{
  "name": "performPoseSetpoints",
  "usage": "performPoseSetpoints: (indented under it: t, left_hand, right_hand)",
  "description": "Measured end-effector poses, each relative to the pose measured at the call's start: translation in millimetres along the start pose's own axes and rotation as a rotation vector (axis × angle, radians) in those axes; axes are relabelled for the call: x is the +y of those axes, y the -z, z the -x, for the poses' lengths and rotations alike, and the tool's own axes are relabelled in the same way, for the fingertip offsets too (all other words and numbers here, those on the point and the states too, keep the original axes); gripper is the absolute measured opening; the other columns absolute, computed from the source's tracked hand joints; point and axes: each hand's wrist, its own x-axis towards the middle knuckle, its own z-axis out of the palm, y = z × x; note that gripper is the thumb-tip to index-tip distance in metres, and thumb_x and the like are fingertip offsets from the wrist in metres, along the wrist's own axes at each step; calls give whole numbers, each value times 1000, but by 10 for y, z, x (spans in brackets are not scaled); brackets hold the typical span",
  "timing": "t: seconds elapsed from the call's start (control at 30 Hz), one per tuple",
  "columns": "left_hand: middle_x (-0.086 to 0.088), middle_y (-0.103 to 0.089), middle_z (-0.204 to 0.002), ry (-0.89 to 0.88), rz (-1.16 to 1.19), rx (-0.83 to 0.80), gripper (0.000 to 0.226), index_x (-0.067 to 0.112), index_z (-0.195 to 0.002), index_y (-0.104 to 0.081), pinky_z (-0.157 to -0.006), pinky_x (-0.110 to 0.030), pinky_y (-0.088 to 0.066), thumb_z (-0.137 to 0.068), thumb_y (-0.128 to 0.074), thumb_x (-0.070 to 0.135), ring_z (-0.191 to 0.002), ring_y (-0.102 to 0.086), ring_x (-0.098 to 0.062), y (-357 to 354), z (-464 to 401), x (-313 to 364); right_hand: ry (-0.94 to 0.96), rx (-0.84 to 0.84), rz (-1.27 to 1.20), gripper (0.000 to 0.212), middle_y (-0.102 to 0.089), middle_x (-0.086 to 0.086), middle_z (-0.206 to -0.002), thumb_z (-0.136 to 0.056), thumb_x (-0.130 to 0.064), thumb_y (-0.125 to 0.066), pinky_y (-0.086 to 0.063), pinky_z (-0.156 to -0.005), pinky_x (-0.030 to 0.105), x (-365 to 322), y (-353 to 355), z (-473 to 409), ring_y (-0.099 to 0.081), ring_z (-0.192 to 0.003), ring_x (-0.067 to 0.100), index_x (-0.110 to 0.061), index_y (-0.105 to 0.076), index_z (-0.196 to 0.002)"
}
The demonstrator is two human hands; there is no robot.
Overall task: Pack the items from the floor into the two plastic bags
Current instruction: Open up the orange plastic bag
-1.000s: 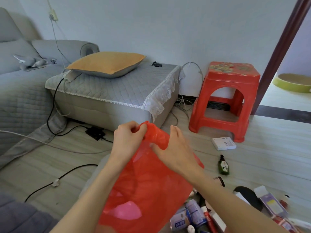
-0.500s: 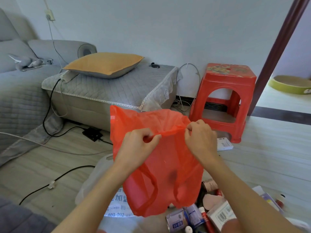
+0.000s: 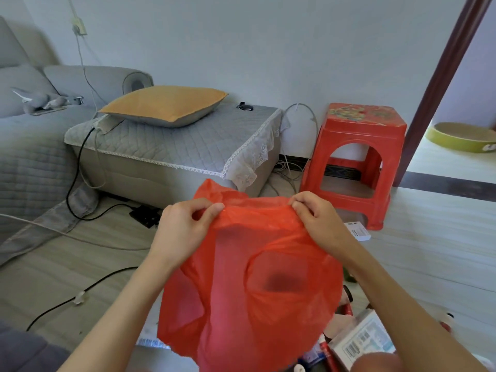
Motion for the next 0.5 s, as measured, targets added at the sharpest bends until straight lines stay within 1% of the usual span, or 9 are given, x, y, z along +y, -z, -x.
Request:
performPoseSetpoints:
  t: [0.07, 0.17, 0.23, 0.27, 0.33, 0.37, 0.4, 0.43, 0.5]
  left_hand:
    - [-3, -61, -61, 81, 102, -67, 38, 15, -65, -67, -64, -31, -38, -76, -56, 49, -60, -51, -13, 16, -26, -87]
    - [1, -46, -57, 253, 343, -189, 44, 2, -62, -61, -56, -29, -31, -80, -65, 42, -56, -39, -8, 40, -33, -172]
    - [7, -48, -53, 311, 369, -188, 36, 8, -58, -63, -54, -27, -33, -84, -63, 33, -53, -42, -6, 38, -30, -237]
    - [9, -54, -54, 303, 325, -159, 32, 14, -58, -65, -56, -27, -36, -84, -63, 32, -56, -47, -6, 27, -34, -275]
    - [9, -63, -70, 197, 95, -56, 21, 23, -69, -69, -70, -28, -41, -82, -64, 39, -75, -56, -10, -8, -34, -316]
    - [10, -62, -81, 90, -45, 1, 23, 27, -81, -69, -77, -29, -38, -79, -62, 49, -85, -54, -11, -19, -27, -293]
    - [13, -57, -92, -45, -148, 32, 36, 31, -96, -66, -82, -29, -34, -74, -58, 59, -92, -50, -9, -29, -18, -242]
    - [14, -54, -101, -195, -200, 13, 51, 35, -109, -59, -85, -29, -29, -69, -54, 66, -98, -46, -6, -46, -15, -180]
    - [10, -55, -113, -472, -288, -86, 64, 35, -123, -45, -89, -28, -26, -68, -52, 67, -108, -44, -5, -109, -11, -39]
  right_hand:
    - [25, -23, -78, 22, -58, -13, -73, -92, -12, -52, -38, -69, 5, -22, 21, 34, -53, -67, -10, -26, -55, -75]
    - [29, -115, -112, 11, -63, -12, -73, -82, -21, -67, -41, -72, 7, -80, 51, 67, -56, -70, -8, -26, -62, -74]
    - [29, -184, -69, 11, -65, -12, -74, -78, -20, -71, -42, -72, 8, -91, 42, 76, -58, -71, -8, -27, -64, -74]
    - [39, -202, -37, 12, -64, -13, -73, -79, -17, -71, -42, -71, 7, -87, 33, 77, -57, -69, -8, -26, -65, -73]
    - [52, -184, -31, 12, -63, -12, -73, -83, -13, -66, -41, -70, 7, -76, 37, 74, -56, -67, -9, -20, -67, -74]
    - [39, -157, -62, 10, -63, -12, -73, -85, -12, -64, -41, -70, 6, -73, 47, 75, -56, -67, -10, -17, -68, -77]
    - [17, -132, -105, 10, -64, -12, -74, -86, -13, -62, -42, -69, 6, -73, 59, 77, -56, -67, -11, -15, -69, -79]
    - [-5, -119, -145, 12, -65, -12, -74, -87, -14, -60, -43, -69, 6, -75, 68, 80, -57, -68, -11, -15, -70, -81]
    - [-30, -125, -196, 14, -65, -11, -74, -89, -17, -58, -44, -69, 6, -104, 77, 88, -58, -67, -9, -18, -69, -81]
